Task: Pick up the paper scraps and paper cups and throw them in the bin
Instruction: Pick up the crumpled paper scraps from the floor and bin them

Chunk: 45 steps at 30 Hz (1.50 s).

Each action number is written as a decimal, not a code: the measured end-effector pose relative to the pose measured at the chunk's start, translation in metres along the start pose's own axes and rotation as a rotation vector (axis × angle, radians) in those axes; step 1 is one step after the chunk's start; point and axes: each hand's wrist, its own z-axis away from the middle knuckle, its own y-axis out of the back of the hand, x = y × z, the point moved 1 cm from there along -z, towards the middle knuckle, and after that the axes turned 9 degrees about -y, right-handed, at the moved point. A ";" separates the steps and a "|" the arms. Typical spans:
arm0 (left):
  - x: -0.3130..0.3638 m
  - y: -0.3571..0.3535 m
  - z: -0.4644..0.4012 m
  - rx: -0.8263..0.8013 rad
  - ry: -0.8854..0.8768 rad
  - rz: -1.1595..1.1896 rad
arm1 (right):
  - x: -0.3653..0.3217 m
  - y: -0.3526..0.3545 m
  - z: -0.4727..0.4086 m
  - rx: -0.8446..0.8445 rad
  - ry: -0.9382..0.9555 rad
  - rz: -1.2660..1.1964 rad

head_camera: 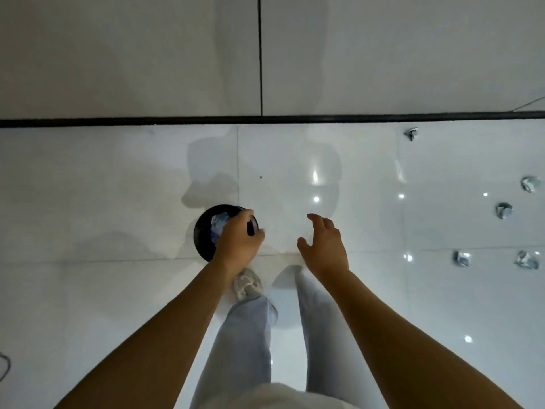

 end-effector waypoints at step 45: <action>0.542 -0.369 -0.376 -0.491 -0.404 -0.584 | 0.305 0.430 -0.361 0.228 -0.543 -0.606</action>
